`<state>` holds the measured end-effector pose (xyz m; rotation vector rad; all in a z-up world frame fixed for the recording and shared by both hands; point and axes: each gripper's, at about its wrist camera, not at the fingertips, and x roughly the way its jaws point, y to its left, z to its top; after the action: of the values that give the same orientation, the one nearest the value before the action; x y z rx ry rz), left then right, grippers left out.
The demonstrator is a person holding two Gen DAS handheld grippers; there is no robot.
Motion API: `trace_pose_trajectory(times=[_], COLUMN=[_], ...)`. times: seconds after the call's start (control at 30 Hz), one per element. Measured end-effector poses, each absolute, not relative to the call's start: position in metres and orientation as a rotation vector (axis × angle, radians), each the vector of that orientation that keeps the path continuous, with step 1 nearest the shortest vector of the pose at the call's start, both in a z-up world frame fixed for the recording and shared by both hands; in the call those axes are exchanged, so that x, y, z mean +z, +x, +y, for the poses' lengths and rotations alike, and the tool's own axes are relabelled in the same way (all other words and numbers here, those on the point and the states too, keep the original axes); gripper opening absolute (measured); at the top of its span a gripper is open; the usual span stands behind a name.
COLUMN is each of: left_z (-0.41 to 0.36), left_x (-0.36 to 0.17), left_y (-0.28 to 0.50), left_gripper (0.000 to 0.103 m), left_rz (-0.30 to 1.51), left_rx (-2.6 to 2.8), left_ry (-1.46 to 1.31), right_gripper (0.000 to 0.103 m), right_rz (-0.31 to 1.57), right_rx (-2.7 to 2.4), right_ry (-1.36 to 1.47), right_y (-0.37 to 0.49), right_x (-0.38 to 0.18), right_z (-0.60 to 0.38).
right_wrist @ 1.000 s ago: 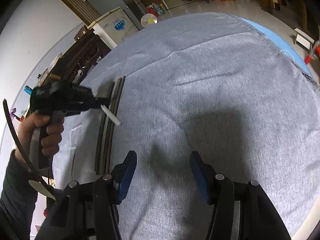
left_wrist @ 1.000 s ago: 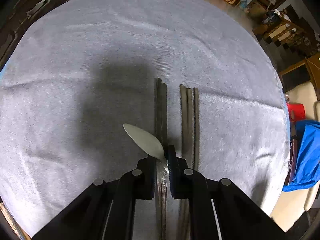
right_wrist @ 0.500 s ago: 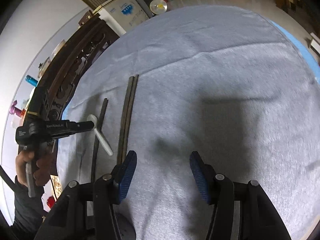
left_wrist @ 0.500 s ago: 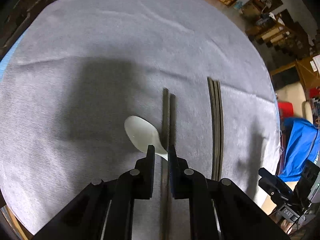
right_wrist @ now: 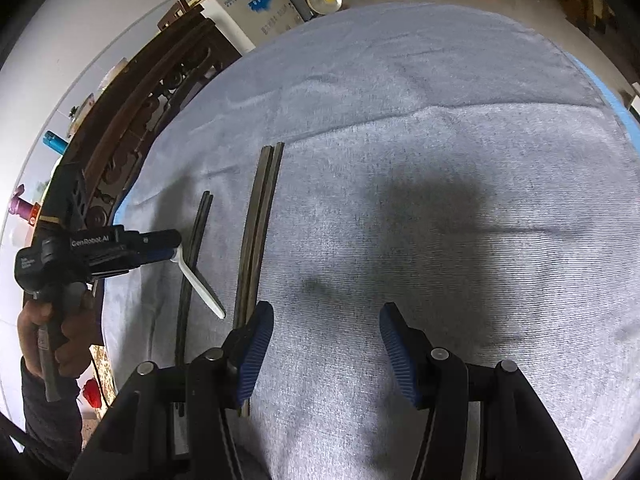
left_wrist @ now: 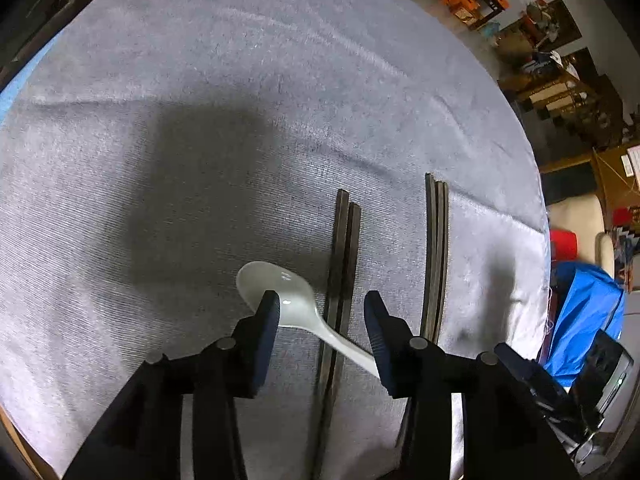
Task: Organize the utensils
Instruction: 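Move the left tool to the second white spoon and grasp it, then grasp one dark chopstick from the bundle with the right tool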
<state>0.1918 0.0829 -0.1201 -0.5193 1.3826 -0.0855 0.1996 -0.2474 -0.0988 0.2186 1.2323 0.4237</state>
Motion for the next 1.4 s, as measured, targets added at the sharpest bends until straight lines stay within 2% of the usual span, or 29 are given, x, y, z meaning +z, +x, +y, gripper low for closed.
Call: trace_pose_trajectory(times=[0.17, 0.27, 0.47, 0.53, 0.57, 0.6, 0.63, 0.87, 1.27, 1.4], left_z=[0.086, 0.091, 0.096, 0.101, 0.102, 0.1, 0.098, 0.094, 0.108, 0.089], left_x=[-0.109, -0.099, -0.112, -0.117, -0.116, -0.118, -0.125, -0.115, -0.101, -0.116], left_y=[0.18, 0.164, 0.159, 0.162, 0.165, 0.168, 0.176, 0.198, 0.175, 0.176], left_gripper=[0.045, 0.055, 0.054, 0.048, 0.037, 0.006, 0.003, 0.002, 0.002, 0.002], left_rz=[1.366, 1.334, 1.372, 1.354, 1.342, 1.357, 1.398, 1.434, 1.43, 1.436], left_rx=[-0.063, -0.035, 0.093, 0.122, 0.133, 0.134, 0.113, -0.005, -0.039, -0.041], left_ry=[-0.592, -0.613, -0.678, -0.708, -0.701, -0.692, -0.688, -0.467, -0.254, -0.263], right_gripper=[0.059, 0.059, 0.059, 0.059, 0.059, 0.059, 0.059, 0.059, 0.059, 0.05], right_rz=[1.232, 1.232, 1.233, 1.228, 1.229, 1.231, 1.234, 1.272, 1.386, 1.429], right_rx=[0.428, 0.427, 0.436, 0.441, 0.44, 0.437, 0.435, 0.446, 0.483, 0.426], right_ry=[0.216, 0.219, 0.227, 0.221, 0.219, 0.217, 0.215, 0.176, 0.208, 0.115], right_y=[0.201, 0.201, 0.201, 0.2, 0.2, 0.201, 0.202, 0.216, 0.27, 0.284], right_x=[-0.099, -0.1, -0.101, -0.098, -0.098, -0.098, -0.098, -0.101, -0.112, -0.115], right_z=[-0.247, -0.248, -0.246, -0.246, -0.247, -0.248, -0.249, -0.243, -0.196, -0.171])
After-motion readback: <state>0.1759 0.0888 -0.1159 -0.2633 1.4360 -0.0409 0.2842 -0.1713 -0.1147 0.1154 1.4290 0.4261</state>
